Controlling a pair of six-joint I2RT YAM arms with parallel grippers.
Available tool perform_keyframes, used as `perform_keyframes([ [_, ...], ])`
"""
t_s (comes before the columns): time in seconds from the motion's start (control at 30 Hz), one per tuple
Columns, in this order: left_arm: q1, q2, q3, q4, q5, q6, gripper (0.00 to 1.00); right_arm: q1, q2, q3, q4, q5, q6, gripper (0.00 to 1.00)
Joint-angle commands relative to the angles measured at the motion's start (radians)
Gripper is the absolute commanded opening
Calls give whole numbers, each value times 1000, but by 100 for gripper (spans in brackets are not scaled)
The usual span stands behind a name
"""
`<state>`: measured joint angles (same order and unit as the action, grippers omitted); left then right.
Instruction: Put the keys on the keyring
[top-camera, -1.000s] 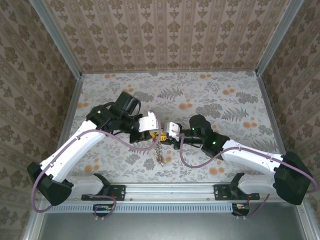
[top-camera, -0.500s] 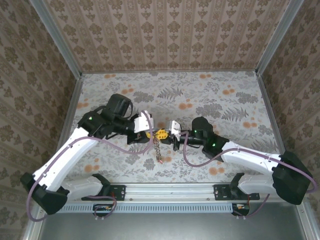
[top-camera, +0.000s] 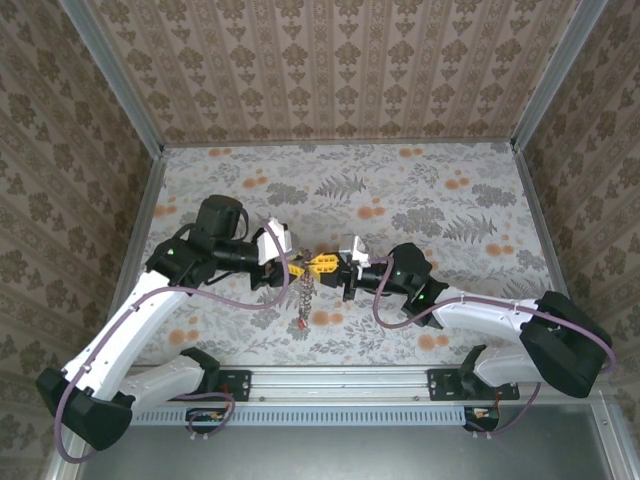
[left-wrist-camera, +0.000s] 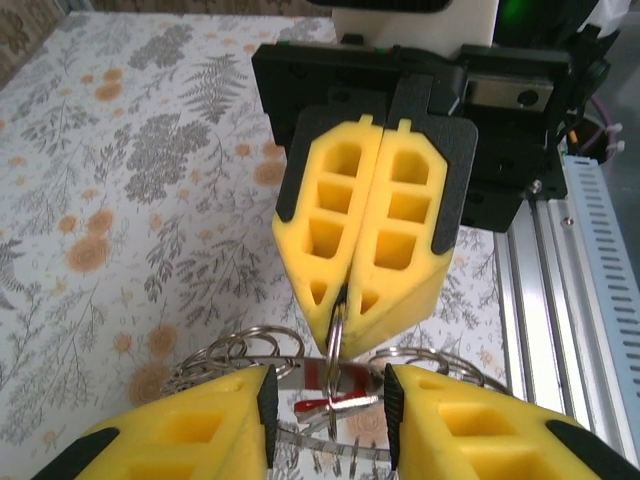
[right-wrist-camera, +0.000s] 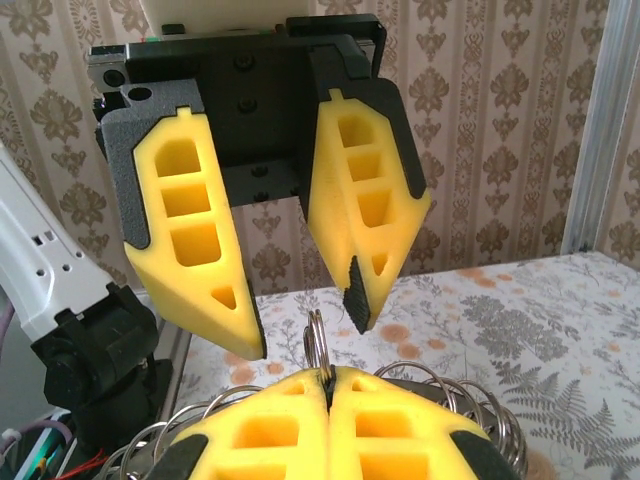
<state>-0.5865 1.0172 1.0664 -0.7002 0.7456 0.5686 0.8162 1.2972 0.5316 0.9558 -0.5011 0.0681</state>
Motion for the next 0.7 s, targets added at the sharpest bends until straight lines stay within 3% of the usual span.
perform_keyframes([
  [0.0, 10, 4, -11, 65, 84, -31, 33, -1, 6, 7, 109, -4, 31, 0],
  [0.13, 12, 14, -17, 45, 56, -12, 17, 0, 7, -6, 143, 10, 42, 0],
  [0.2, 19, 12, -18, 33, 46, -2, 14, -1, 7, -14, 162, 18, 48, 0],
  [0.33, 27, 0, -17, 24, 12, 10, 0, 1, -5, -7, 106, 18, 31, 0],
  [0.4, 27, -7, -4, 9, -35, 14, 0, 1, -23, 22, -22, 4, -20, 5],
  [0.47, 27, -9, 13, -16, -37, 37, 0, 14, -54, 69, -248, 23, -135, 27],
  [0.5, 25, -8, 24, -31, -34, 49, 0, 30, -68, 96, -352, 51, -204, 31],
  [0.57, 17, 1, 50, -79, -33, 87, 0, 64, -78, 154, -502, 124, -314, 32],
  [0.67, 0, 16, 78, -156, -58, 149, 0, 76, -60, 195, -554, 128, -356, 32],
])
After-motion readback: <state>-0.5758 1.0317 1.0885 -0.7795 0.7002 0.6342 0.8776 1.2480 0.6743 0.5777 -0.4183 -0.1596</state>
